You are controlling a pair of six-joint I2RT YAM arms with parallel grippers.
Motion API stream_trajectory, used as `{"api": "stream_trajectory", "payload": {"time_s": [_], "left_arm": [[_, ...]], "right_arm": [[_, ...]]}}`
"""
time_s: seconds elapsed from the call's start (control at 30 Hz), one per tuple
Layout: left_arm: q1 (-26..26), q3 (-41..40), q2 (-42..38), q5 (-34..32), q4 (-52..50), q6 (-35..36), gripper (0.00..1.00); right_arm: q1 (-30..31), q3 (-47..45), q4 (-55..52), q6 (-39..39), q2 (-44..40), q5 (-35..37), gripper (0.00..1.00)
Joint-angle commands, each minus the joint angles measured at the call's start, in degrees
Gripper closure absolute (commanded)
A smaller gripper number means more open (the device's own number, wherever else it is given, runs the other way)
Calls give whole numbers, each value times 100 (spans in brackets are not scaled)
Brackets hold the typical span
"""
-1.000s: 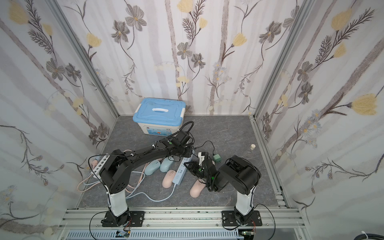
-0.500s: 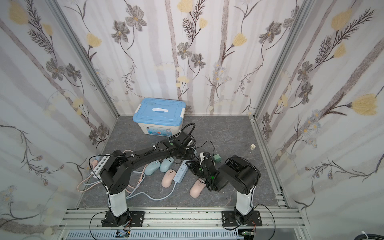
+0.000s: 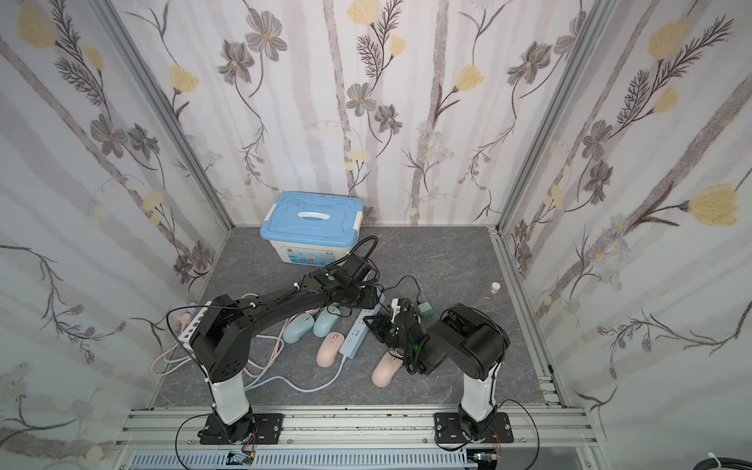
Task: Unplug the wireless mouse
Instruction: Remove the plug from the socket.
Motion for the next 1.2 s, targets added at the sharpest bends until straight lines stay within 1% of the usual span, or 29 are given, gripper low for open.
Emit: {"api": "stream_trajectory", "payload": {"time_s": [0.0,0.1,0.13,0.23,0.4,0.53,0.73,0.8,0.87,1.0,1.07,1.1,1.13,1.17], "left_arm": [[25,149,64,-97,-37,179,46],[29,202,223,-81,-120,199,49],[34,391,277,-86,-141,197,51],[67,462,371,-83,-150,193,56],[139,544,452,-64,-156,197,58],[140,580,499,59,-127,188,61],[140,499,553,326,30,72,62],[143,487,578,348,22,65,64],[144,455,560,329,43,69,70],[153,445,523,323,98,36,78],[151,427,510,344,168,21,88],[147,386,494,373,266,-19,96],[145,319,460,409,386,-50,100],[149,282,404,463,577,-74,100]], "right_arm": [[7,17,228,-152,15,24,100],[7,12,226,-156,6,12,100],[11,7,227,-161,3,5,100],[7,4,217,-175,-7,3,100],[7,-20,259,-228,-6,-67,100],[9,-72,374,-220,27,-66,100],[7,-19,461,-209,99,-113,100],[8,-5,490,-218,108,-135,100],[9,-11,493,-210,117,-137,100],[7,-46,537,-175,151,-105,100],[7,-62,569,-110,184,-78,100],[7,-64,630,-75,219,-71,100],[7,-64,692,-48,245,-76,100],[9,-63,752,3,281,-67,100]]}}
